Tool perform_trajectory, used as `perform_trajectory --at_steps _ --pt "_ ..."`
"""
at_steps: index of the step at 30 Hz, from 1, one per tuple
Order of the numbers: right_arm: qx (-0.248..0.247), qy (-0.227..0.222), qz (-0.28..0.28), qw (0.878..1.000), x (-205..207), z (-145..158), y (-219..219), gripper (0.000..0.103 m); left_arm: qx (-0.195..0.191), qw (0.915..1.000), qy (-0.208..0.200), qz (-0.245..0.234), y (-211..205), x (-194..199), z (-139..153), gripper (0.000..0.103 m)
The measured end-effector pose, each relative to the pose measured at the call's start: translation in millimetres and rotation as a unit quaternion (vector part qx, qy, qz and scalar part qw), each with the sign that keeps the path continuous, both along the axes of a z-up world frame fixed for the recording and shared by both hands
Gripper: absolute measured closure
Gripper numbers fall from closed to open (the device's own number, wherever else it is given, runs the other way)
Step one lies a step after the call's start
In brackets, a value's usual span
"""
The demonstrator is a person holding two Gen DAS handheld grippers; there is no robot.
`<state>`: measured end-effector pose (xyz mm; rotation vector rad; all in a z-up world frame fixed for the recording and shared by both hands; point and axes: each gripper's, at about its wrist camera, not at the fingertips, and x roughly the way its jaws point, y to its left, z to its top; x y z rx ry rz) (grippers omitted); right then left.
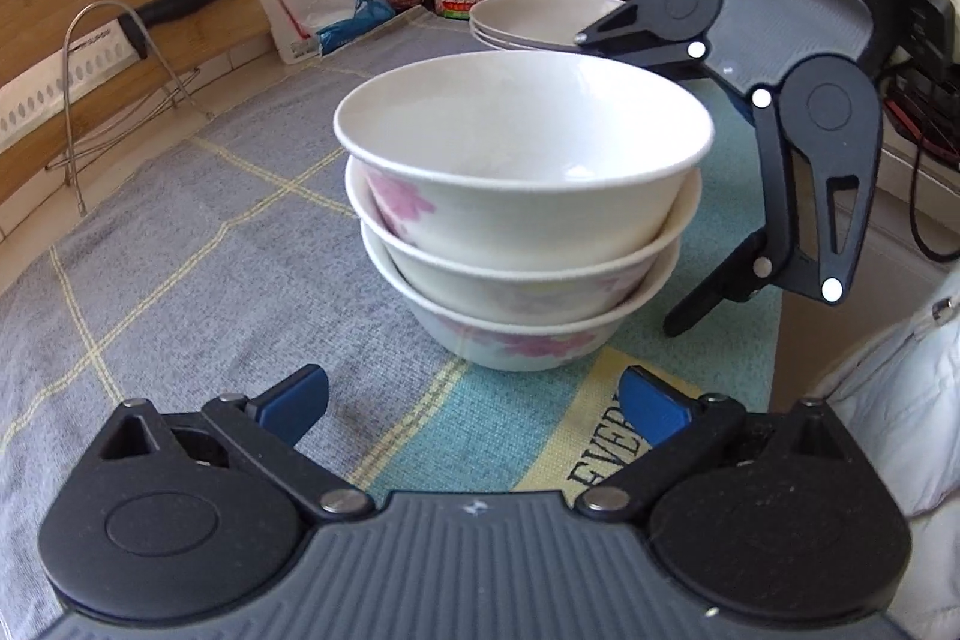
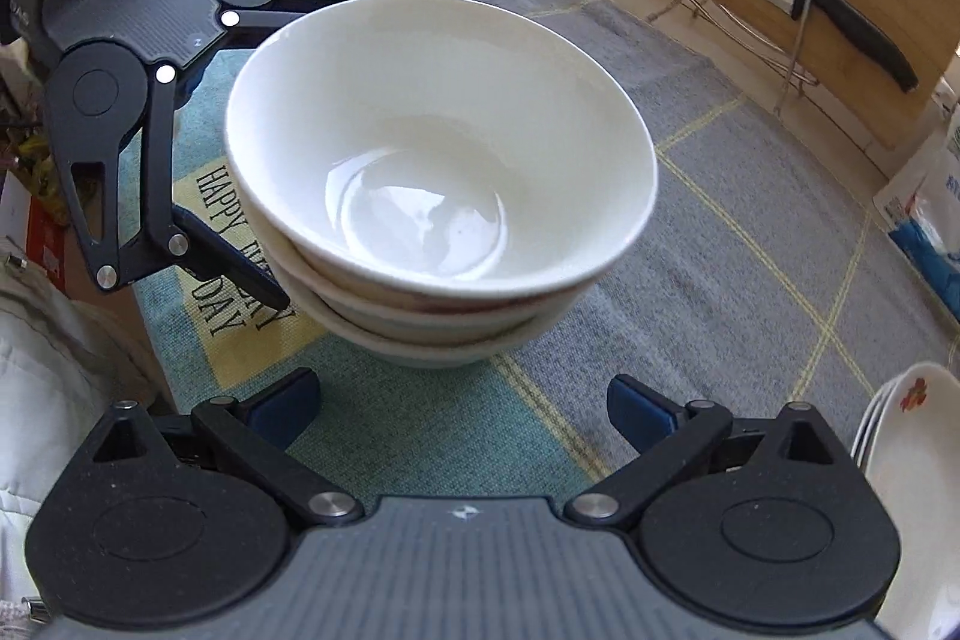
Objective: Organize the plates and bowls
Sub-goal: 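Grasp the rim of the three-bowl stack with the right tool, then lift the bowl stack with the right tool and carry it to the plates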
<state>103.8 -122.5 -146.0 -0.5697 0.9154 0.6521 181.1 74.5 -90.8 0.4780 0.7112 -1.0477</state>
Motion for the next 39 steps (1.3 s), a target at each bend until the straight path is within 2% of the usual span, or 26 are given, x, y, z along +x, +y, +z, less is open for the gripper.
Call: perform_trajectory --at_steps 2,6,10,15,19,22,29,30,39 --pt "-0.004 -0.005 0.022 1.000 2.8 1.8 2.5 0.000 -0.005 0.9998 0.004 -0.016 0.1 4.7 4.1 0.001" --pt "-0.006 -0.009 0.063 0.998 9.7 7.5 4.0 0.000 -0.013 0.9992 -0.013 -0.035 -4.6 6.0 12.3 0.001" --pt "0.001 -0.001 0.091 0.996 15.9 14.9 3.8 0.001 -0.009 0.9984 -0.002 -0.056 -8.4 10.9 13.0 0.001" --pt "-0.001 0.010 0.121 0.993 19.8 18.0 8.0 0.008 -0.014 0.9963 0.015 -0.083 -10.6 14.7 12.7 0.005" --pt "0.001 0.020 0.125 0.992 25.5 18.3 7.7 0.014 -0.015 0.9944 0.027 -0.101 -12.7 16.3 11.6 0.013" --pt "0.002 0.027 0.128 0.991 26.8 18.5 7.8 0.014 -0.012 0.9940 0.026 -0.106 -14.6 19.1 9.5 0.015" --pt "0.003 0.035 0.125 0.992 23.8 20.3 6.5 0.015 -0.010 0.9920 0.027 -0.123 -15.2 18.2 9.8 0.016" --pt "0.003 0.036 0.125 0.991 23.4 20.6 6.1 0.015 -0.008 0.9915 0.027 -0.127 -16.0 18.1 9.6 0.019" --pt "0.000 0.046 0.126 0.991 27.0 21.0 6.8 0.015 -0.003 0.9896 0.027 -0.141 -18.9 18.5 9.4 0.019"
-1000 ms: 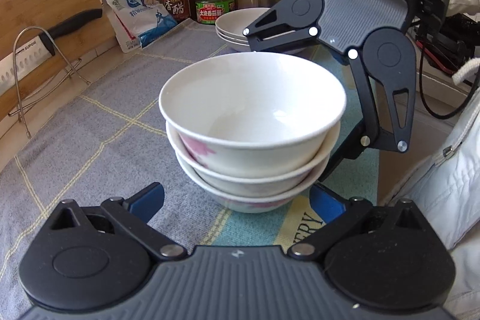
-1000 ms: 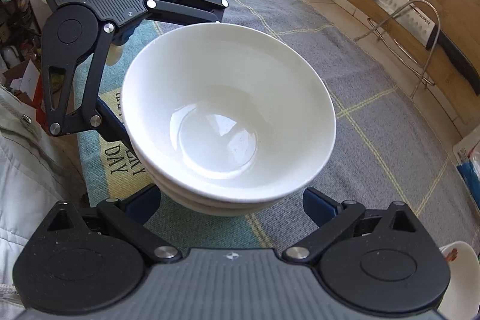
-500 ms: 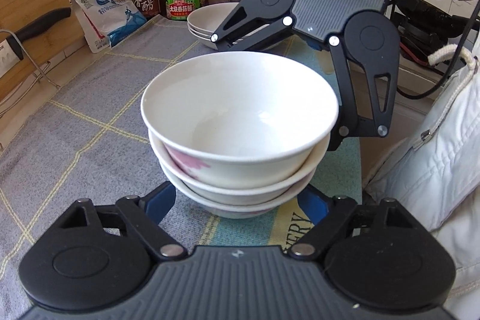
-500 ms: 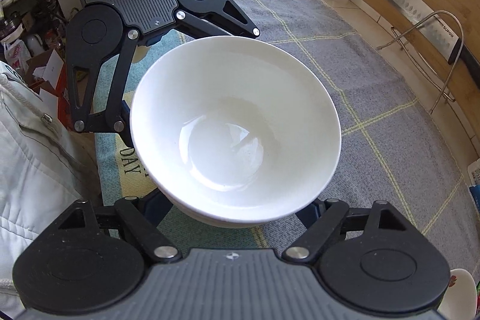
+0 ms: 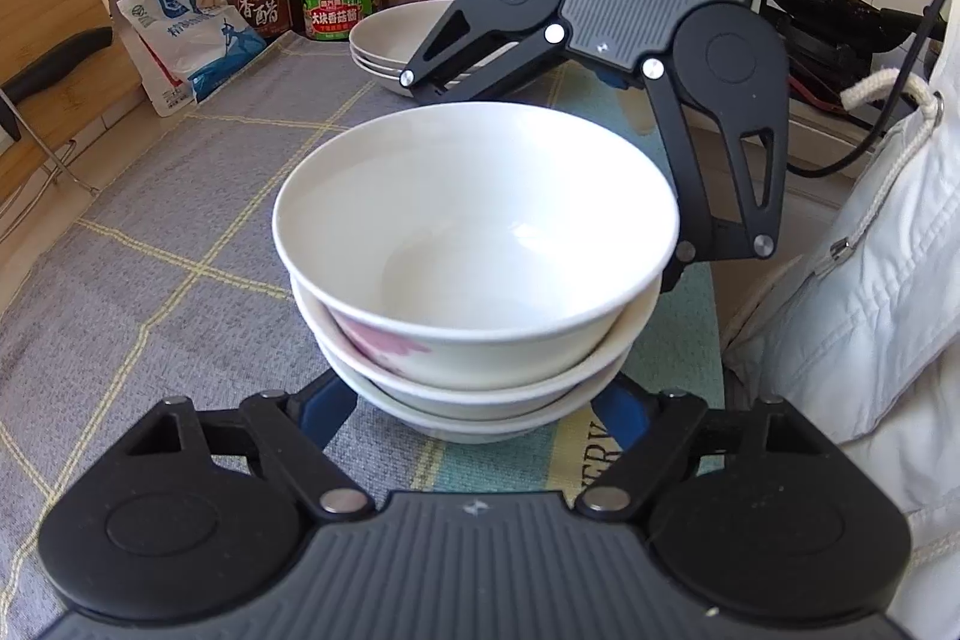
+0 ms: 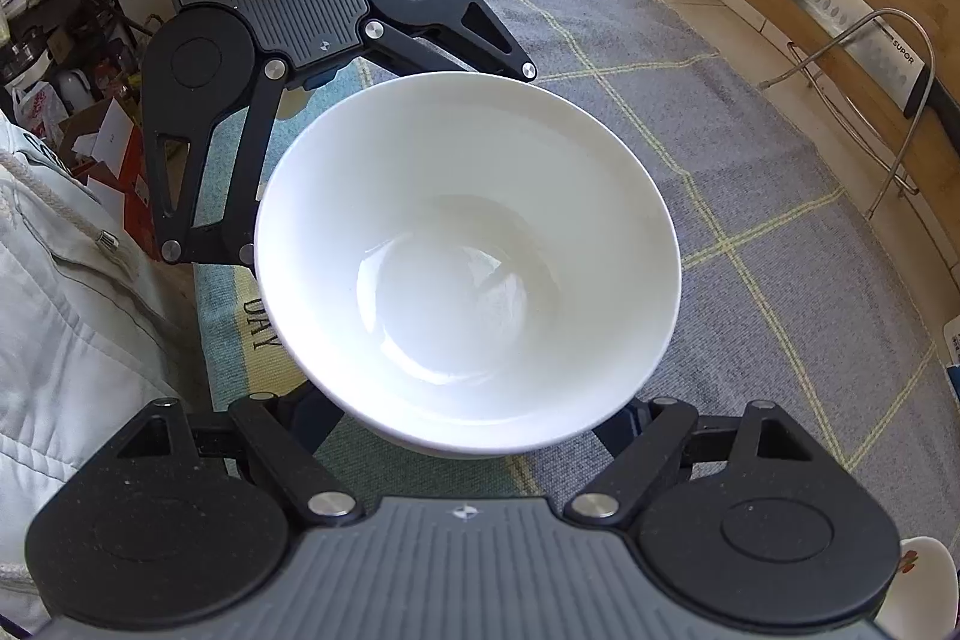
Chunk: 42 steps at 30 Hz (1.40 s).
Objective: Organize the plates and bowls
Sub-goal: 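Lift the bowl stack with the right tool and carry it to the plates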
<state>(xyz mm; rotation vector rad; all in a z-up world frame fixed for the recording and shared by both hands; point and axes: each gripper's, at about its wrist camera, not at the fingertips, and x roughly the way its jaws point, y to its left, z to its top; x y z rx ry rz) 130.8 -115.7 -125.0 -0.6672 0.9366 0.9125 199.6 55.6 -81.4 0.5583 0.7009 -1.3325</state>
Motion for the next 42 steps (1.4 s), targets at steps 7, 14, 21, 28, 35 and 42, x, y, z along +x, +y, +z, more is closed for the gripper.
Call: perform_trajectory --at_steps 7,14,21,28,35,42 --pt "0.000 0.002 -0.002 1.000 1.9 -0.9 0.7 0.015 0.005 1.0000 0.005 0.001 -3.7 1.8 0.5 0.019" --pt "0.005 0.005 -0.004 1.000 1.4 -0.3 -0.8 0.015 0.010 0.9999 0.002 0.005 -5.6 -1.4 1.6 0.019" --pt "0.013 0.006 -0.003 1.000 -1.7 11.0 -10.8 0.015 0.012 0.9999 0.004 0.003 -12.1 -2.0 7.9 0.019" --pt "0.014 -0.007 -0.004 1.000 -5.8 28.0 -34.0 0.015 0.009 1.0000 -0.003 -0.002 -37.4 -0.6 25.3 0.019" --pt "0.007 -0.026 -0.013 1.000 -5.3 46.3 -74.5 0.016 0.000 0.9997 -0.019 -0.015 -79.2 2.1 43.6 0.019" --pt "-0.007 -0.050 -0.039 0.998 1.5 64.2 -131.7 0.016 -0.020 0.9981 -0.041 -0.040 -139.6 15.6 55.1 0.019"
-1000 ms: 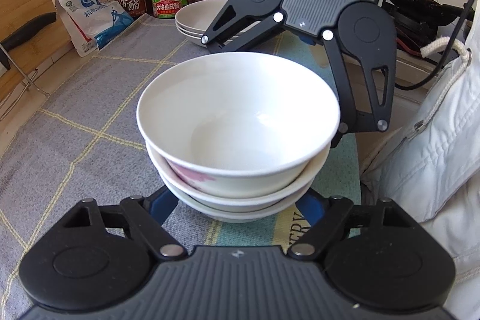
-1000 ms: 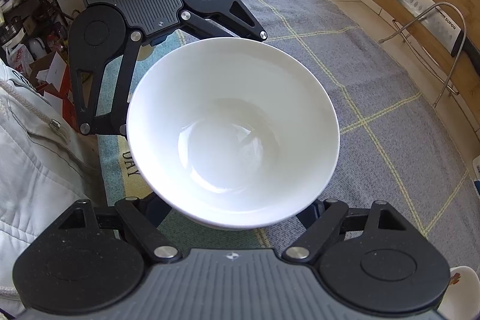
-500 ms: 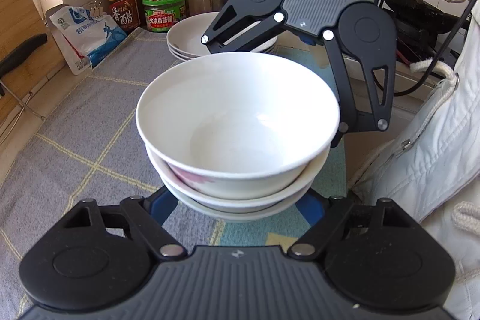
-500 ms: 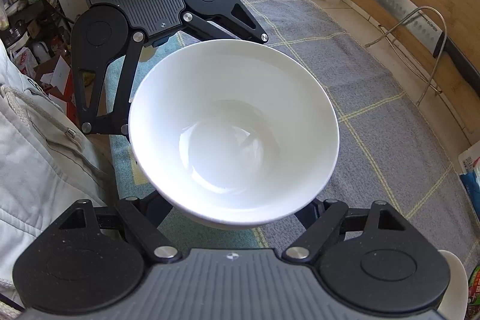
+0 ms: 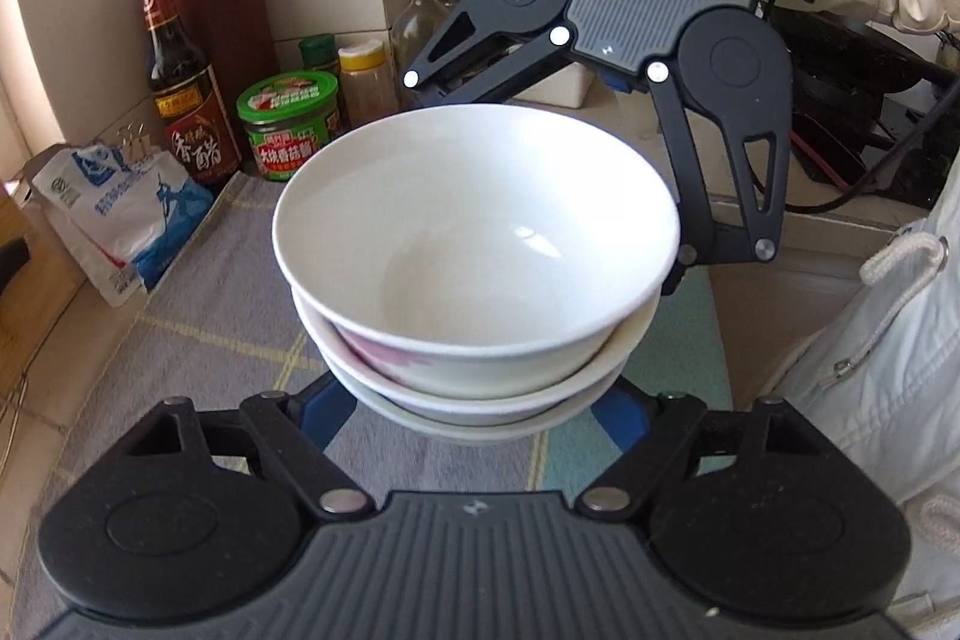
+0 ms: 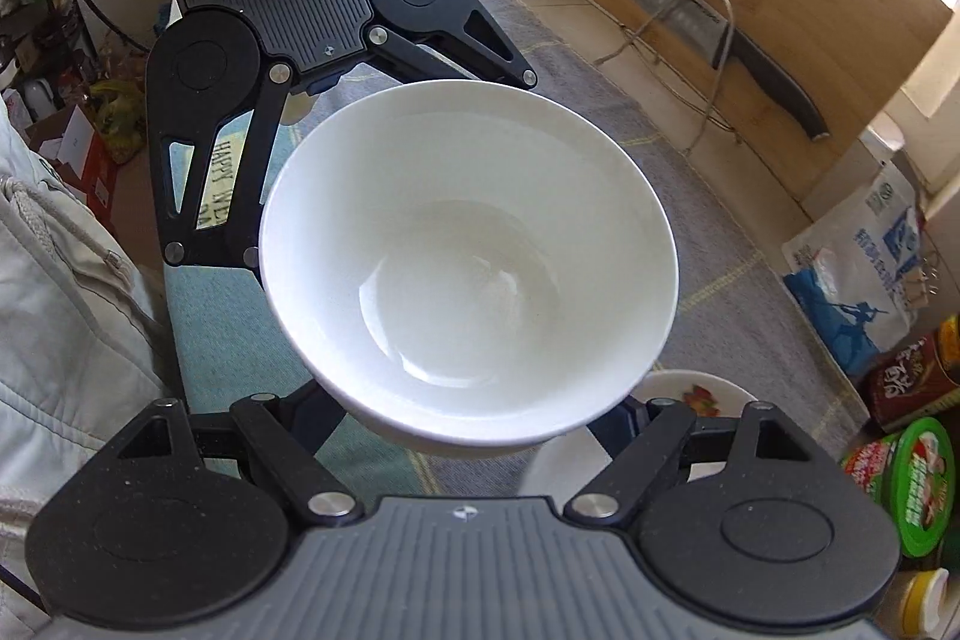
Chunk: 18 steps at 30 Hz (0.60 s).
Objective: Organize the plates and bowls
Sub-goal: 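Lift the bowl stack with the right tool and carry it to the plates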
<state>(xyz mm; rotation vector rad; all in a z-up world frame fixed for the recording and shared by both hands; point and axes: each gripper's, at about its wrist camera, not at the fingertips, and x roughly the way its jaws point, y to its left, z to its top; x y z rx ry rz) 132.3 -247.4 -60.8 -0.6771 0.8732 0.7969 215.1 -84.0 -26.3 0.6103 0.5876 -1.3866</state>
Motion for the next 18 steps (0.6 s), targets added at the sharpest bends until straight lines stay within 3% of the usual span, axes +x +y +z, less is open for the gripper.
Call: perform_trajectory --at_steps 10,18 --pt "-0.016 -0.004 -0.043 0.999 25.5 -0.2 -85.3 0.016 -0.011 0.9995 -0.017 -0.025 -85.8 23.3 -13.9 0.019" --pt "-0.011 0.011 -0.057 0.998 37.9 -19.5 -124.5 0.016 0.000 0.9998 -0.003 -0.018 -117.2 42.3 -29.1 0.019"
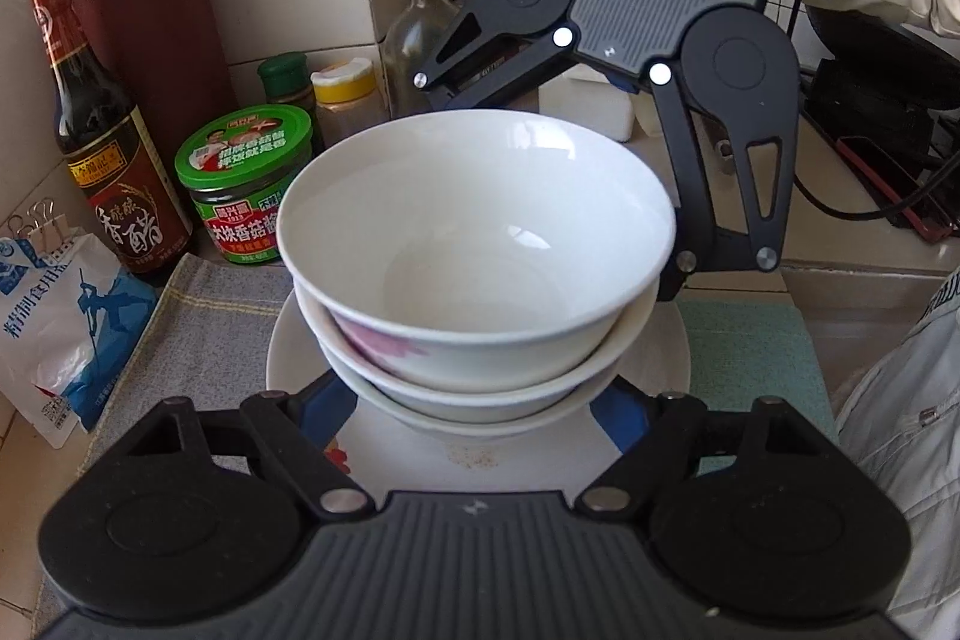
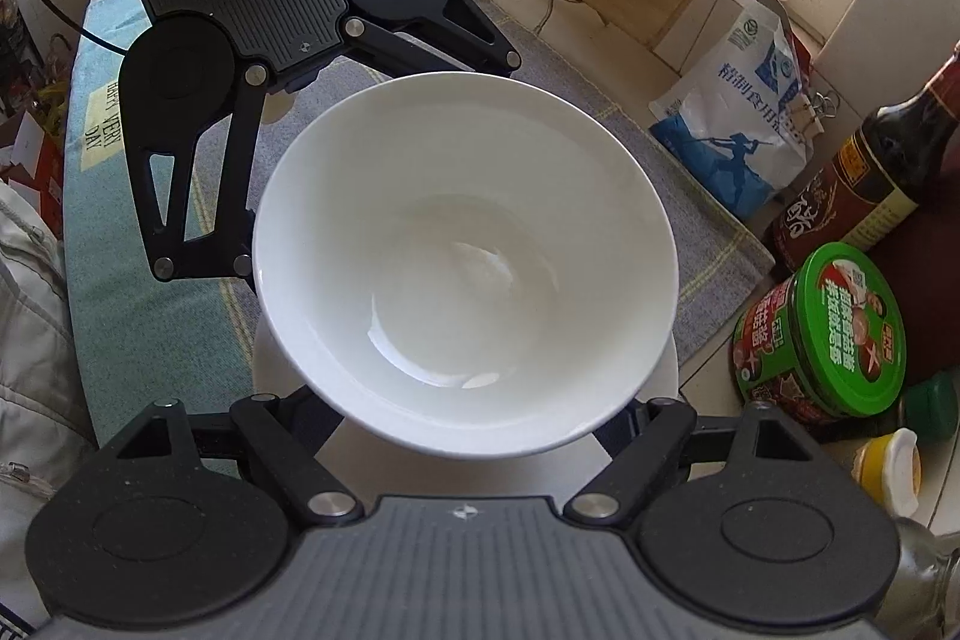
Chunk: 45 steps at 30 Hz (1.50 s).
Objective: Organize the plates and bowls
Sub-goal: 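Lift the bowl stack with the right tool and carry it to the plates, then lower the bowl stack onto the flowered plates and open the right tool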
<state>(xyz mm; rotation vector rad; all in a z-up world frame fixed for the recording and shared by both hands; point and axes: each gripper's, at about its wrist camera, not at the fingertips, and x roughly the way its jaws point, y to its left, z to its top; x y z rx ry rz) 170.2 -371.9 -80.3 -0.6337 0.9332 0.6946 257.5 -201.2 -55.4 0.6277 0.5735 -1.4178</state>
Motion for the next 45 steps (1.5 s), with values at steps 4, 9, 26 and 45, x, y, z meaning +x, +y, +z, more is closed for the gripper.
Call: perform_trajectory --at_steps 4,9,26,45 --pt "0.004 0.006 0.003 1.000 -1.3 -3.2 -5.8 0.016 0.005 0.9999 0.008 0.006 -4.3 3.8 -2.9 0.019" --pt "0.006 0.006 0.007 1.000 3.3 -7.7 -7.7 0.016 0.009 0.9997 0.016 0.015 -6.1 7.9 -3.9 0.019" --pt "-0.046 -0.046 -0.116 0.991 -35.1 -3.2 22.9 0.000 -0.098 0.9879 -0.058 0.105 59.1 -26.6 19.4 0.001" --pt "0.084 -0.171 -0.609 0.770 -143.2 48.7 107.3 0.000 -0.117 0.9417 0.007 0.315 136.1 -63.0 83.7 0.001"
